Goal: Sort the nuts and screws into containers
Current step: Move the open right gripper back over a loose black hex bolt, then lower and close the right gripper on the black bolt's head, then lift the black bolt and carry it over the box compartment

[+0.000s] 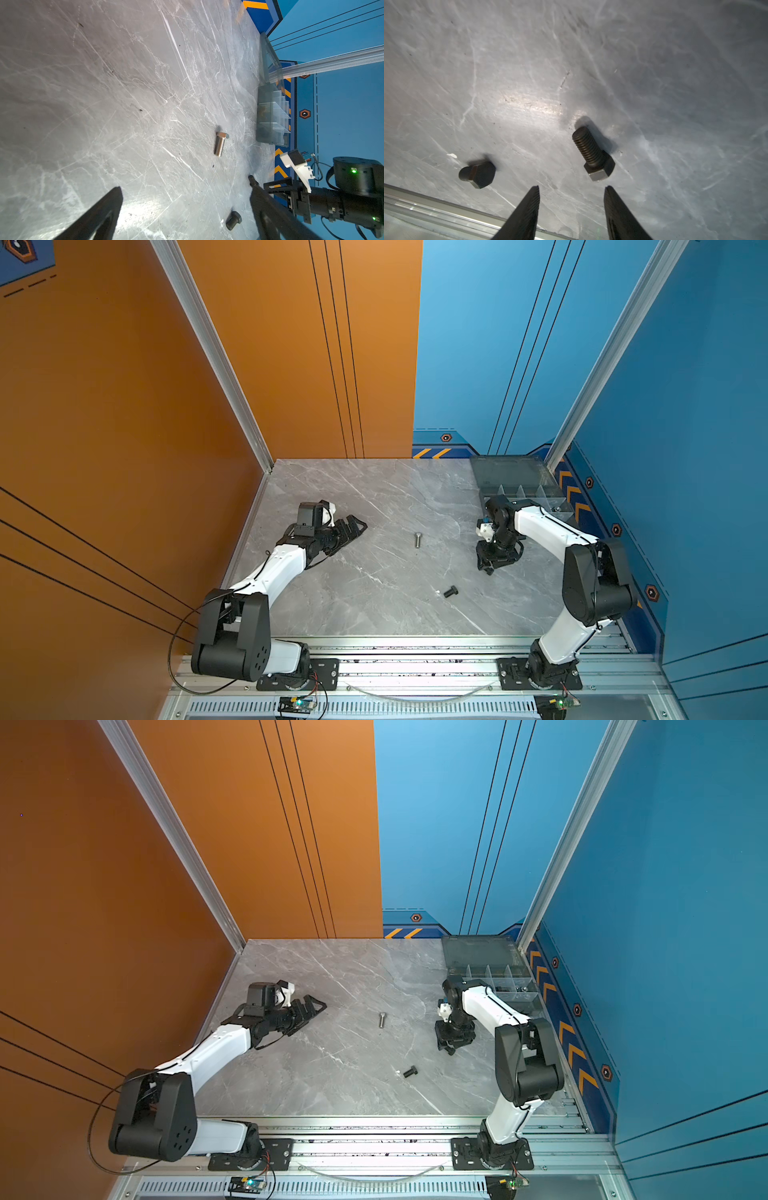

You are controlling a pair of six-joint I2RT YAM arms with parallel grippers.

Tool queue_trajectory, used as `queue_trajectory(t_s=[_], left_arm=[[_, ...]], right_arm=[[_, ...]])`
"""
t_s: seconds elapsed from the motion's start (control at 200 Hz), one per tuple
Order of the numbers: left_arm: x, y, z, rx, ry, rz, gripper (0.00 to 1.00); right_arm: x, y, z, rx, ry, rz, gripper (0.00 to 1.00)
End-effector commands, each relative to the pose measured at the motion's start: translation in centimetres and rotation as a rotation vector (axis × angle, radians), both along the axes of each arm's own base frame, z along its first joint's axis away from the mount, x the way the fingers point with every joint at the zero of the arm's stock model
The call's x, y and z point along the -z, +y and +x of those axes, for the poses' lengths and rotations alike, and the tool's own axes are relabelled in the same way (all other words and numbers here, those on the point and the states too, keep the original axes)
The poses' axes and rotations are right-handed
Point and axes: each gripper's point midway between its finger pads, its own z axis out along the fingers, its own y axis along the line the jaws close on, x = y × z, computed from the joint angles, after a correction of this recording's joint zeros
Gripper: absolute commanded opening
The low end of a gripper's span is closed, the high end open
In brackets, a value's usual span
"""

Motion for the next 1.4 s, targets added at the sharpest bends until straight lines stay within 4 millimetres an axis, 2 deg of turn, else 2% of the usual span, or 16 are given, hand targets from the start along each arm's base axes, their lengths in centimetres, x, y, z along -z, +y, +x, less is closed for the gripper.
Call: queue_trajectory(t_s=[0.0,0.425,0.666,1.041,1.392], left_arm=[[-0.5,-0.4,0.3,0.029,-0.016,-0.01,0.98],[-0.6,0.0,0.1,0.02,-0.021,-0.005,0.98],[-0.4,0.2,-0.1,0.015,-0.017,-0.003,0.98],[-0.2,0.3,-0.1,0.01,-0.011,-0.004,0.98],[0.0,0.5,-0.2,0.008,-0.01,-0.004,0.98]], right_arm=[[0.2,-0.6,-0.5,0.007,0.008,-0.045,0.53],[1.4,-1.3,1.7,-0.019,-0.037,-0.1,0.53],[3.3,-1.4,1.2,-0.024,0.022,-0.122,0.52],[4.2,-0.3,0.1,-0.063,0.055,-0.128,0.48],[4.8,-0.1,0.1,-0.062,0.075,-0.124,0.33]])
